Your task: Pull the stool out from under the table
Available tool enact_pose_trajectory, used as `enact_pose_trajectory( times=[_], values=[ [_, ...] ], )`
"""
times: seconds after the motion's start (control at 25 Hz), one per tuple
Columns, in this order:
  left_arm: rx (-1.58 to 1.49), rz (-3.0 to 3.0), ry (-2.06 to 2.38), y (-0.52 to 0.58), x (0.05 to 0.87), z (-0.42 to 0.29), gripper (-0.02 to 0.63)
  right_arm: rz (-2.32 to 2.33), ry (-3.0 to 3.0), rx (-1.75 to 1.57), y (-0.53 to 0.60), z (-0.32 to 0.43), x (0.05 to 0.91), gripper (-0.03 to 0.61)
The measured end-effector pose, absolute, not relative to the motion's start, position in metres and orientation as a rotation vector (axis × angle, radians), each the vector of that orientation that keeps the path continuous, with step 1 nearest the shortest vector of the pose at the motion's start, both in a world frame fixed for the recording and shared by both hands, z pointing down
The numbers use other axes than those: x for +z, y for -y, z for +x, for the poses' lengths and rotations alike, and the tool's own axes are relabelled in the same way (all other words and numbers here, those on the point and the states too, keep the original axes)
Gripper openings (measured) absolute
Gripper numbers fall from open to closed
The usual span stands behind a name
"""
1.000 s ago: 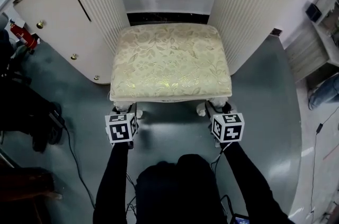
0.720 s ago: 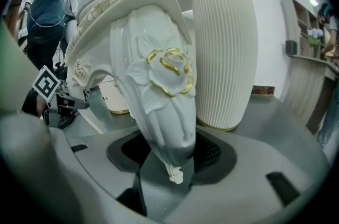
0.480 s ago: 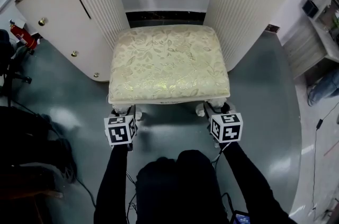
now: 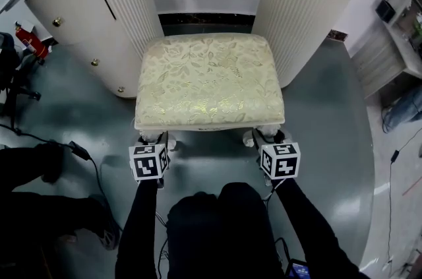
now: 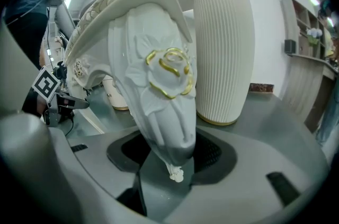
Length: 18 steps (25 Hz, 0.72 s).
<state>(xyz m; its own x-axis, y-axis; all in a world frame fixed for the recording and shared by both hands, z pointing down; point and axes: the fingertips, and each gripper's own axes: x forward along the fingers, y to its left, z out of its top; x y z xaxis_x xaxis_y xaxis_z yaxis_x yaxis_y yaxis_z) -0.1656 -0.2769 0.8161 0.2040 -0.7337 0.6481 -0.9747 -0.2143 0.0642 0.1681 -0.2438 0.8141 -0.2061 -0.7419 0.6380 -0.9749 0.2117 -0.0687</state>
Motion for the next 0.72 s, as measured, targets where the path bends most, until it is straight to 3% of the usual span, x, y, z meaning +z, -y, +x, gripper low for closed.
enact_pose_trajectory(
  times=[0.72],
  values=[
    [0.671, 1.971, 1.635, 0.2767, 0.8153, -0.1657, 0.215, 1.582, 1.998, 0.672, 0.2436, 0.1703, 0.8132, 0.219]
  ],
)
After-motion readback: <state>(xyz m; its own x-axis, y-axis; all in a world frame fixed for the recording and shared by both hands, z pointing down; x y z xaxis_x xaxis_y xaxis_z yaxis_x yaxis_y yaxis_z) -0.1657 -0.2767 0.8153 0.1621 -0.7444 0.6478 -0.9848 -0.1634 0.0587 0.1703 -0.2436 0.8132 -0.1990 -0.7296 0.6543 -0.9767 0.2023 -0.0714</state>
